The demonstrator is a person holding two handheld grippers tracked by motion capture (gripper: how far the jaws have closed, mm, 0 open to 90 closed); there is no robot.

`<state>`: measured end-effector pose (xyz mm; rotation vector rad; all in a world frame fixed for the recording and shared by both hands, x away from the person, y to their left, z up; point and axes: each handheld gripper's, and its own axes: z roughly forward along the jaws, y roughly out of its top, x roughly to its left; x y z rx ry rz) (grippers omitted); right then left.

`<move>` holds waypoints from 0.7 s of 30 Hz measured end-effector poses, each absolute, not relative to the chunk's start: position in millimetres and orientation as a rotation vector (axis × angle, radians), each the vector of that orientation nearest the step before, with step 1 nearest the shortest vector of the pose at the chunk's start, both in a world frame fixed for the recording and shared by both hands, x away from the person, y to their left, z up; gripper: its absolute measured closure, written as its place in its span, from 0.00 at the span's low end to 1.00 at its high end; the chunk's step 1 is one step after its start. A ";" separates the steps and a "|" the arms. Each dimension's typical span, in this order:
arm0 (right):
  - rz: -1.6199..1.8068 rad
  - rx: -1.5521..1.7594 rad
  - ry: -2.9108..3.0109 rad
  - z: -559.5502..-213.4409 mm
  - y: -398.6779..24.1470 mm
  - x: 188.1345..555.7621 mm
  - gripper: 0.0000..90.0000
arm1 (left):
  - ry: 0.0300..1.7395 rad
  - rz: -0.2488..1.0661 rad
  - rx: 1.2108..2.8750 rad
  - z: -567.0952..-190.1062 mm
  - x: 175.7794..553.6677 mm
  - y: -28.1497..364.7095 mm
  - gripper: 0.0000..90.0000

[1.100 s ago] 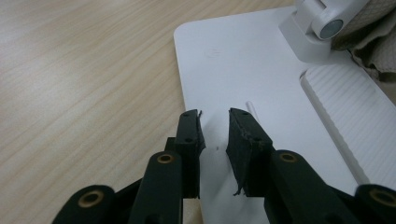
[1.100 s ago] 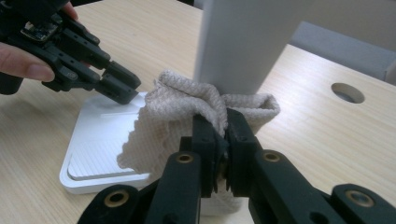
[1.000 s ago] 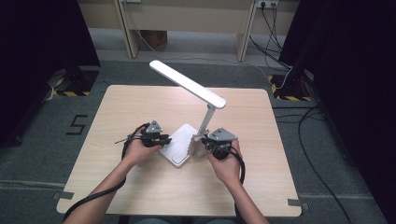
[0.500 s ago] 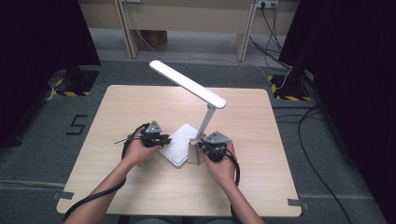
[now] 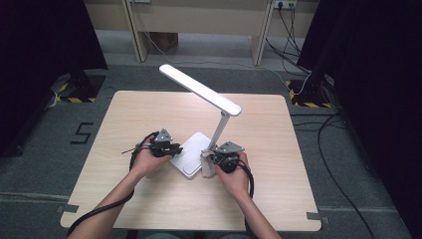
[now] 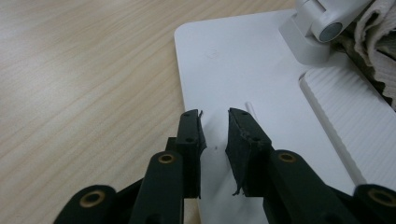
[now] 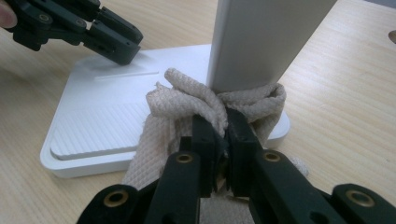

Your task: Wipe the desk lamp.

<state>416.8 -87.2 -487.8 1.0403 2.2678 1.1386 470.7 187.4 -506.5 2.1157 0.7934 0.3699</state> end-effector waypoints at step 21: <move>1.288 0.867 2.228 -424.2 -121.4 365.5 0.94 | 0.844 0.390 2.079 -496.9 470.1 195.5 0.68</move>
